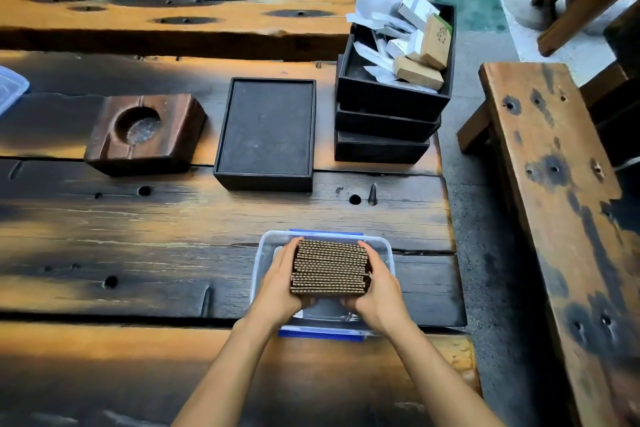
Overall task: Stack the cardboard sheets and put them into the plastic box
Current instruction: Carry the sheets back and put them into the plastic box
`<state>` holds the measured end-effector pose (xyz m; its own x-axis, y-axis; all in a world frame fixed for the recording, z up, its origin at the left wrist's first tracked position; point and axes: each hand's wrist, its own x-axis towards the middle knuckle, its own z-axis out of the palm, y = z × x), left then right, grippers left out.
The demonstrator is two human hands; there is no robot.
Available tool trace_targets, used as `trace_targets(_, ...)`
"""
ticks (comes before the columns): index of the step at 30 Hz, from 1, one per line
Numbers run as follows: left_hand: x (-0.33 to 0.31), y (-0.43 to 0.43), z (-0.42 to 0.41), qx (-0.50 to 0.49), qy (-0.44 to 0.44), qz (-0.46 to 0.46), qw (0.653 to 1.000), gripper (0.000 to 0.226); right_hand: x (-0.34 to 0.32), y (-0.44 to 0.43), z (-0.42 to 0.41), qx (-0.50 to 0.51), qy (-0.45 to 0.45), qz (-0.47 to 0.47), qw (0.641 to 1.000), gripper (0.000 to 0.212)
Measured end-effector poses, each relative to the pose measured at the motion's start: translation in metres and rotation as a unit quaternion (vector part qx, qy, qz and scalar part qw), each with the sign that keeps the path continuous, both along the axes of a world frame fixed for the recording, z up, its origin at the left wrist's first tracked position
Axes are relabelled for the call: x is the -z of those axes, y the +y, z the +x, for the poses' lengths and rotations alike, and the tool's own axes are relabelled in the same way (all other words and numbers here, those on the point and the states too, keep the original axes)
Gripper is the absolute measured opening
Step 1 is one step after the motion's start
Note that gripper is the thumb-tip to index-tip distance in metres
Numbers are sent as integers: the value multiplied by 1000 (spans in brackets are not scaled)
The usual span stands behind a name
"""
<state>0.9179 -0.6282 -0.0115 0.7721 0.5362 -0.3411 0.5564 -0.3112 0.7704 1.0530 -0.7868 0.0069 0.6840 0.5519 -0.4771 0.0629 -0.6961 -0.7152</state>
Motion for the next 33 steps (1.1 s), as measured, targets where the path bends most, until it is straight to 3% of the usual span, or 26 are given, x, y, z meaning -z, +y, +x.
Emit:
trace_targets(3, -1, 0, 3, -3, 12, 24, 1000, 84, 5, 4, -6, -7, -30, 20, 999, 97)
trace_targets(7, 0, 0, -1, -14, 22, 45, 999, 85, 7, 8, -8, -13, -64, 19, 998, 69)
trace_targets(10, 5, -2, -5, -4, 39, 50, 998, 84, 13, 4, -10, -43, -68, 15, 997, 81)
trace_targets(14, 11, 1, -2, -4, 56, 36, 998, 113, 19, 11, -3, -29, -58, 20, 998, 78)
trace_targets(17, 14, 0, 3, -12, 49, 35, 998, 91, 23, 8, -6, -14, -58, 40, 997, 83)
trace_targets(19, 12, -3, 5, -7, 93, 38, 995, 80, 26, 8, -9, -13, -62, 40, 997, 82)
trace_targets(22, 9, -1, 7, -4, 112, 34, 993, 92, 22, 16, -5, 5, -60, 34, 998, 79)
trace_targets(25, 2, -2, 5, -13, 109, 28, 994, 88, 18, 13, -6, 11, -51, 40, 998, 76)
trace_targets(33, -15, -23, -32, -4, 99, -6, 995, 91, -1, -13, -15, -144, -16, 7, 989, 105)
